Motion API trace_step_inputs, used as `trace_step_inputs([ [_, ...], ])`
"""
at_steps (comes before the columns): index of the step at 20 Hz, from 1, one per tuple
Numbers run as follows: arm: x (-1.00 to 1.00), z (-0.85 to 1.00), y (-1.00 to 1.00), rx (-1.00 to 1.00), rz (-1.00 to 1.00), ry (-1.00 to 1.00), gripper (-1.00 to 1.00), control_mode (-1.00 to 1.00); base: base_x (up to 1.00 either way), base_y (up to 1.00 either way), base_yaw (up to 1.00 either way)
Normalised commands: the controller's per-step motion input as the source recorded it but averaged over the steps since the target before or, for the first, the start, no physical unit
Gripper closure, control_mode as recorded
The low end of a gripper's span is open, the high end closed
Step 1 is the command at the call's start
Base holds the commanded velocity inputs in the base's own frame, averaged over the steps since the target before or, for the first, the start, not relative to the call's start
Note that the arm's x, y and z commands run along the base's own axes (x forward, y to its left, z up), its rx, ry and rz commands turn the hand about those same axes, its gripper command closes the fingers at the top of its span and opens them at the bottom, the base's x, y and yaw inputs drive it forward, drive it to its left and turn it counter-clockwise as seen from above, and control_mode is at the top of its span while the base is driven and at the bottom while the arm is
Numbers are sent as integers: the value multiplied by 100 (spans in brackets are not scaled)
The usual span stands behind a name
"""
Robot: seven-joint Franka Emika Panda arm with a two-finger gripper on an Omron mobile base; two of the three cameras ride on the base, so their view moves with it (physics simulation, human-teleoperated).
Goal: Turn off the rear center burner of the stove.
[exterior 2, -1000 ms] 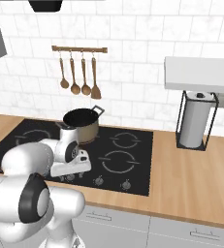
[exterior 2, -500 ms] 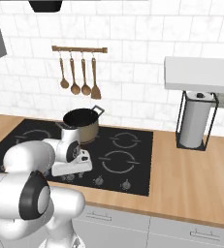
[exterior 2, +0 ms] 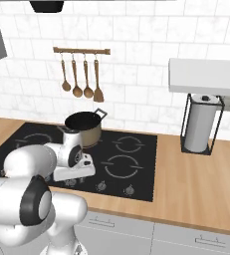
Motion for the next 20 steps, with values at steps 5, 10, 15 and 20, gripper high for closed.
trace_step_inputs([
  [5,-13,-24,28,0,-1,-1,100,-100,0,0,0],
  [10,-7,-19,14,0,-3,0,100,-100,0,0,0],
  [15,0,-15,1,0,-21,0,100,-100,0,0,0],
  [20,0,-18,2,0,-34,0,100,-100,0,0,0],
])
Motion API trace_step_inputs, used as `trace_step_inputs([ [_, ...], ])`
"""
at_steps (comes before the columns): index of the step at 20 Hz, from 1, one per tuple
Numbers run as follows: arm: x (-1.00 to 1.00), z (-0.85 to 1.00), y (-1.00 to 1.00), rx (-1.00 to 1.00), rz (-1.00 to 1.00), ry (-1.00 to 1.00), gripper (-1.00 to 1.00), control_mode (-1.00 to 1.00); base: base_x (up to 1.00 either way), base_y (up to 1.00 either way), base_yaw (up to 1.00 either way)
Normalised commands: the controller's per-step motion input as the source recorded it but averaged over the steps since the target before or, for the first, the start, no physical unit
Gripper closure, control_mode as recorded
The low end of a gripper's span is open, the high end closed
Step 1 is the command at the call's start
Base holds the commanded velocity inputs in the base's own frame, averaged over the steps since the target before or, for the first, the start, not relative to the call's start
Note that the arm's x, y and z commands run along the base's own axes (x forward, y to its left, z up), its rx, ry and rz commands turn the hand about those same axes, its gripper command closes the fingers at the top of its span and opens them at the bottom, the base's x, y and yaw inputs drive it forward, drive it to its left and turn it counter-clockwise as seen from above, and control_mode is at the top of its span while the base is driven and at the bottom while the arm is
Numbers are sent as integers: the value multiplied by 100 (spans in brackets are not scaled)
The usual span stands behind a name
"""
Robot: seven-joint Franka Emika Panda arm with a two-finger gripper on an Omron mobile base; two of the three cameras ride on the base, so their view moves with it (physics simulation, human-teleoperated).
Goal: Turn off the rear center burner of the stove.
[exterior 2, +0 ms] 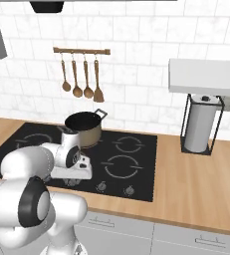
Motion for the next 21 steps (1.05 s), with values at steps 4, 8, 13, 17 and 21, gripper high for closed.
trace_step_inputs([
  [4,0,-20,1,0,-40,0,100,-100,0,0,0],
  [8,0,-18,1,0,-44,0,100,-100,0,0,0],
  [13,0,-17,0,0,-47,0,100,-100,0,0,0],
  [17,0,-18,0,0,-48,0,100,-100,0,0,0],
  [21,0,-21,0,0,-47,0,100,-100,0,0,0],
])
